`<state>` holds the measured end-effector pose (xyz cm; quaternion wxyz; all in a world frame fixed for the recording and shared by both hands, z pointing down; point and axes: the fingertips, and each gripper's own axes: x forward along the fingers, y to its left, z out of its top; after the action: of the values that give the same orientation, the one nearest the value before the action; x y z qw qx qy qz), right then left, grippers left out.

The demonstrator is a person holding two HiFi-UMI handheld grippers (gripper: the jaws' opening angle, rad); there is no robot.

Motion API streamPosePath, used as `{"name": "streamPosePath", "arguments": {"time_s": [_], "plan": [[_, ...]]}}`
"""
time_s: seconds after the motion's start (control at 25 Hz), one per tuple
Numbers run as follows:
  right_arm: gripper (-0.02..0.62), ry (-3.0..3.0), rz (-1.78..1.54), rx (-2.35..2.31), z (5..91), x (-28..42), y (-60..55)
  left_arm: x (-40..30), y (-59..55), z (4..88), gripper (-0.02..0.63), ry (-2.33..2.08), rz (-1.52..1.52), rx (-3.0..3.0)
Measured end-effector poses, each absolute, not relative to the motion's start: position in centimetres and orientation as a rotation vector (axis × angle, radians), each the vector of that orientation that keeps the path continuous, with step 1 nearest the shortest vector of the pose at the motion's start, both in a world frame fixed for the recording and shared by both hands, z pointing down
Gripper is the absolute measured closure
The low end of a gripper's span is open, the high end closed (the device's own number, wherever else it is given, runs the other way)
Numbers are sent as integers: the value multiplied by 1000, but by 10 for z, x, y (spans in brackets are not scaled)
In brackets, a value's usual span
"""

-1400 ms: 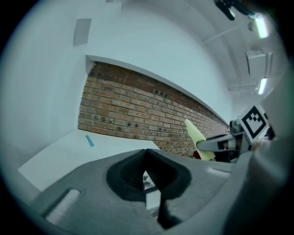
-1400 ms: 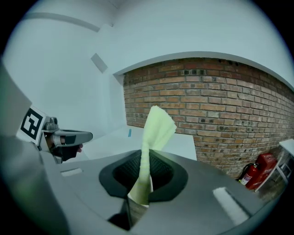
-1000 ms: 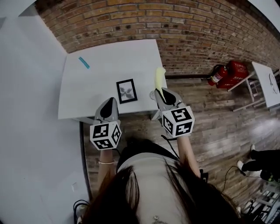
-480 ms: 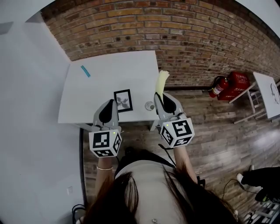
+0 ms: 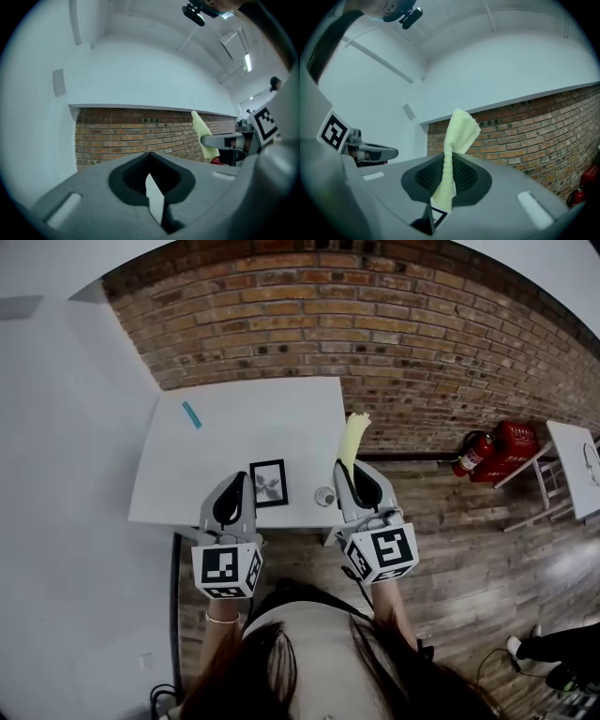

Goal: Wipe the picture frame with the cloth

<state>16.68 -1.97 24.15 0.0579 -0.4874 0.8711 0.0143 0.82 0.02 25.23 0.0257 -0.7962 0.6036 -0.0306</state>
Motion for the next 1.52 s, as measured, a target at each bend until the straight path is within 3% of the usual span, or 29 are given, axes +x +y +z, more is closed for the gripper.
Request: {"name": "streamPosePath", "arguments": {"time_s": [1.52], "plan": [[558,2689,95,-1533,234,96,-26,-54,-13,251,606,1835,-22,-2556]]}}
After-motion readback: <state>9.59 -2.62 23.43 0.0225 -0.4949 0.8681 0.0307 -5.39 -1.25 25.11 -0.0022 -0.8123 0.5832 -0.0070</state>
